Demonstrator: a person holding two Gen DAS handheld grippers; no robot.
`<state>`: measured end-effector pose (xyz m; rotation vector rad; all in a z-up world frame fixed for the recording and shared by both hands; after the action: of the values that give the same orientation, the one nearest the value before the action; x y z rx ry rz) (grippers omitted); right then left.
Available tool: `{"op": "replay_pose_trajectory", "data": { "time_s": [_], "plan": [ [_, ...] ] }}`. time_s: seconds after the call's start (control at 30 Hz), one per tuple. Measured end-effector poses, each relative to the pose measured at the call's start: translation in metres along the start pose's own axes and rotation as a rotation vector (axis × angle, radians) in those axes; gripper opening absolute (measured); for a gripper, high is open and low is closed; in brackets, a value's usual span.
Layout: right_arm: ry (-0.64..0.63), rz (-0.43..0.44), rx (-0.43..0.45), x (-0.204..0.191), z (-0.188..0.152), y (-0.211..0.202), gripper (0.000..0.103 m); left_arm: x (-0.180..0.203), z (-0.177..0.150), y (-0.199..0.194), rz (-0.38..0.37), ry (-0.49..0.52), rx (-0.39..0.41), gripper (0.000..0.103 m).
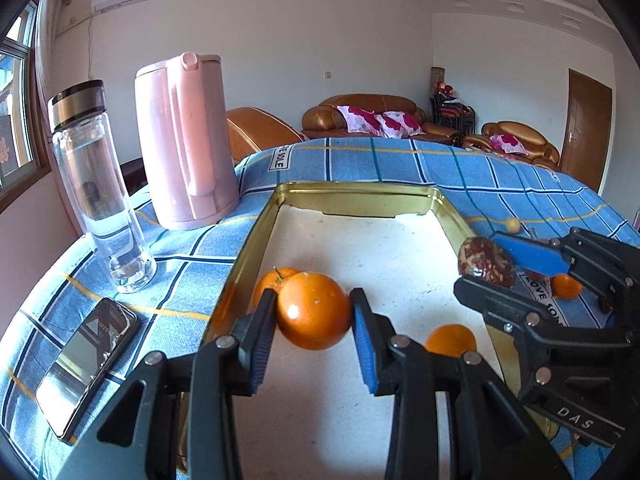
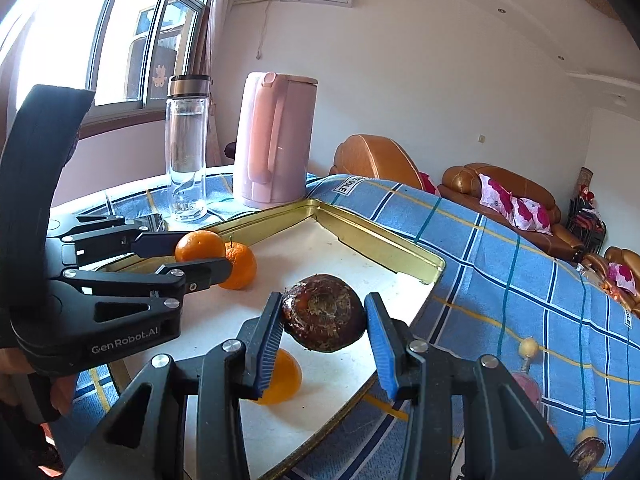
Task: Organize fruits
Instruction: 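Open the left gripper over the tray while the right gripper releases the passion fruit, then grasp a small orange with the left gripper while the right gripper grasps a passion fruit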
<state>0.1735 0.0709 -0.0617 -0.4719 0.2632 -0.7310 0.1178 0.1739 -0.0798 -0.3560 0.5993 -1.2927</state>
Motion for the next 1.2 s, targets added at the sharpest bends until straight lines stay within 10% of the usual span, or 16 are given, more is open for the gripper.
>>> {"op": "replay_pose_trajectory", "data": {
  "time_s": [0.57,0.77,1.2],
  "plan": [
    [-0.026,0.028,-0.092,-0.008,-0.008,0.016,0.044,-0.005,-0.004,0.001,0.034,0.017,-0.022,0.041],
    [-0.017,0.026,-0.042,-0.005,-0.006,0.004,0.066,-0.005,-0.004,-0.008,0.069,0.02,0.003,0.063],
    [0.139,-0.143,0.044,0.088,-0.017,-0.066,0.072,0.043,0.014,-0.028,-0.003,0.053,0.1,0.077]
  ]
}}
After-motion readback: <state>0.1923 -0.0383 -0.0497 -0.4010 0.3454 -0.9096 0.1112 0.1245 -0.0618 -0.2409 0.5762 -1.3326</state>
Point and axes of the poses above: each gripper's, at about its wrist camera, not at the fingertips, and y roughly the way its jaws point, x to its right, z to its top, the point moved 6 cm from there along y, roughly the way its jaws point, and after that the axes turned 13 degrees about y, right-handed, at the moved point
